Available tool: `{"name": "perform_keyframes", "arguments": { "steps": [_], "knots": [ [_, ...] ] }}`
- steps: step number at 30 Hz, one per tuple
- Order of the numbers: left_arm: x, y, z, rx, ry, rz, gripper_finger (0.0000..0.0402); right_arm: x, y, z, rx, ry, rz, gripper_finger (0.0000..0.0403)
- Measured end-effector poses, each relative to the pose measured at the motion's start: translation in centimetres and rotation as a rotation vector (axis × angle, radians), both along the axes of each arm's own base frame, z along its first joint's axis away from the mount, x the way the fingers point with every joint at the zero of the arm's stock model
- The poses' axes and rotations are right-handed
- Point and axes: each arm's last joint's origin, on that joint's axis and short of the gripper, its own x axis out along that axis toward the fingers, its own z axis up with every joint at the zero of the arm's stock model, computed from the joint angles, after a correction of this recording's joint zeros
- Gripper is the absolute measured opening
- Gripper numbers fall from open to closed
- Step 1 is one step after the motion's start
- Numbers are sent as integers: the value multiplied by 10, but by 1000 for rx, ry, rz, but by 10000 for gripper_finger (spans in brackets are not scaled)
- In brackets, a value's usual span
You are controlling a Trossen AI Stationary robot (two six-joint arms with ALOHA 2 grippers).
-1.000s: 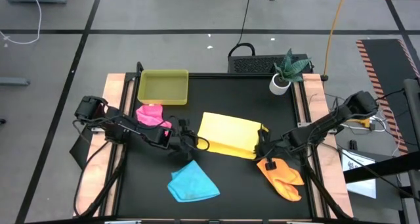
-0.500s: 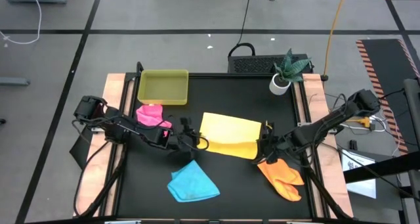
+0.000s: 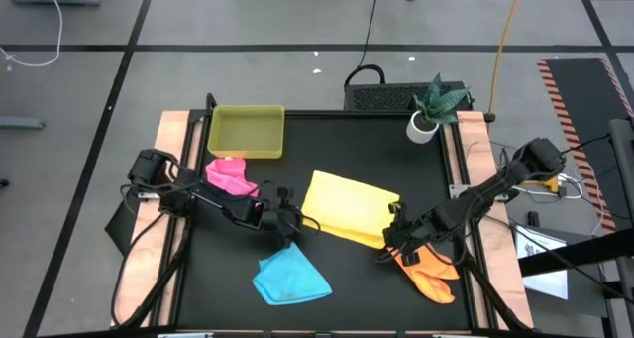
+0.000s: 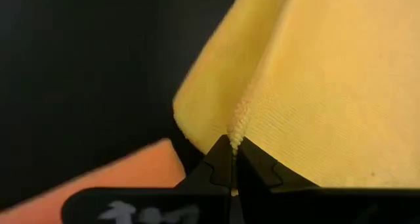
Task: Fold microfiber towels
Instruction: Fold the yellow microfiber cloth
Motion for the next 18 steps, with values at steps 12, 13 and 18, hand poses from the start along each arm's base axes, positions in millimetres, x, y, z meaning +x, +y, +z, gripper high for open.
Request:
{"name": "perform_keyframes", "arguments": {
  "steps": [12, 13, 18],
  "knots": [
    [0, 0, 3, 8, -2, -25, 11, 4, 1, -3, 16, -4, 15, 8],
    [0, 0, 3, 14, -5, -29, 16, 4, 1, -3, 12, -1, 18, 14],
    [-2, 2, 7, 69, -2, -8, 55, 7, 2, -2, 97, -9, 14, 61]
  ]
}}
